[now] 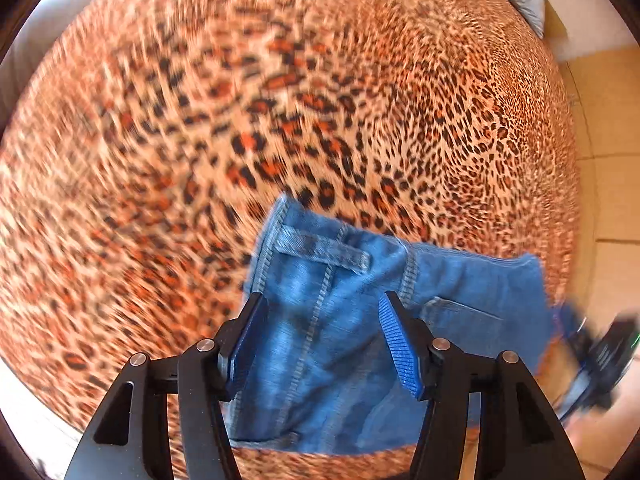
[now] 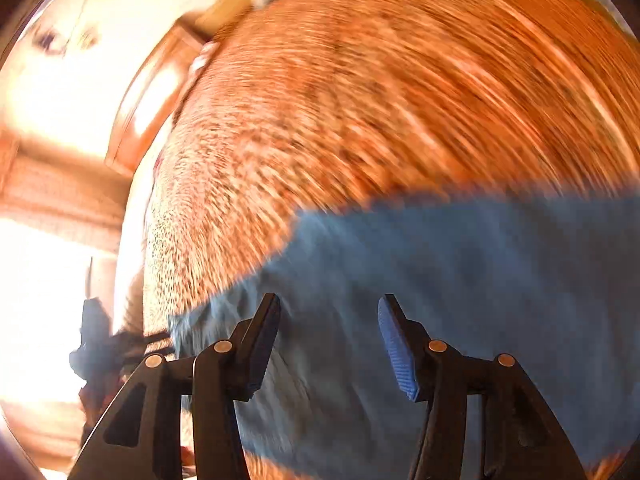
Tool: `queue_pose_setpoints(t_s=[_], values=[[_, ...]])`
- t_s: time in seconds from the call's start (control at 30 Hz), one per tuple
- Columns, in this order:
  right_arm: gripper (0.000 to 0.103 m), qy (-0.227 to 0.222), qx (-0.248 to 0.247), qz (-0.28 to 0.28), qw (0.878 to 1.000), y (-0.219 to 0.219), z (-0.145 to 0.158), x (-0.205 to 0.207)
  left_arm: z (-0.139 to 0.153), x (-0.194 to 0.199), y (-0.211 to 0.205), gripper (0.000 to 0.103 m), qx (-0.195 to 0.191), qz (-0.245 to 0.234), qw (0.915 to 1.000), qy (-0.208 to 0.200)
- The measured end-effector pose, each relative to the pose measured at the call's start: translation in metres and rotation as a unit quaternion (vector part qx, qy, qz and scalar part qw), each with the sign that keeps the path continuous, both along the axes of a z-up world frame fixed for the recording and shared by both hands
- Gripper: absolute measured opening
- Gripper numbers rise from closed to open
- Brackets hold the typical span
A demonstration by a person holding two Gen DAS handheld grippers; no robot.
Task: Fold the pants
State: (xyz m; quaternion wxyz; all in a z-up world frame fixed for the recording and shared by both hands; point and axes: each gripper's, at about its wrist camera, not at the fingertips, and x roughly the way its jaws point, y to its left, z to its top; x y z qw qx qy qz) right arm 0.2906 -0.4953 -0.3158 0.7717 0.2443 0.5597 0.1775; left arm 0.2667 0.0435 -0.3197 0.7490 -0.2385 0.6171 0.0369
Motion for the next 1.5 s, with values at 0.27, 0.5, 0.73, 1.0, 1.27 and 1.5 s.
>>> queue_pose_setpoints(t_s=[0.27, 0.5, 0.73, 1.0, 1.27, 1.5], values=[[0.062, -0.009, -0.157, 0.202, 0.967, 0.081, -0.023, 0.075, 0.01, -0.011, 0.022, 0.069, -0.028, 0.001, 0.9995, -0.015], [0.007, -0.018, -0.228, 0.281, 0.932, 0.1, -0.035, 0.062, -0.008, -0.009, -0.005, 0.01, -0.019, -0.018, 0.9996, -0.011], [0.022, -0.01, -0.201, 0.179, 0.963, 0.079, -0.026, 0.059, 0.019, -0.017, -0.02, 0.013, 0.102, -0.012, 0.9947, -0.012], [0.059, 0.038, -0.025, -0.129, 0.991, -0.134, 0.011, -0.076, 0.093, -0.028, -0.125, 0.068, 0.164, -0.16, 0.9666, -0.114], [0.061, 0.117, 0.094, -0.392, 0.908, -0.274, -0.059, -0.276, 0.091, 0.005, -0.367, 0.068, 0.16, -0.424, 0.8879, -0.078], [0.073, 0.039, 0.155, -0.402, 0.901, -0.262, -0.086, -0.257, 0.077, 0.052, -0.535, 0.068, 0.119, -0.497, 0.8594, -0.014]])
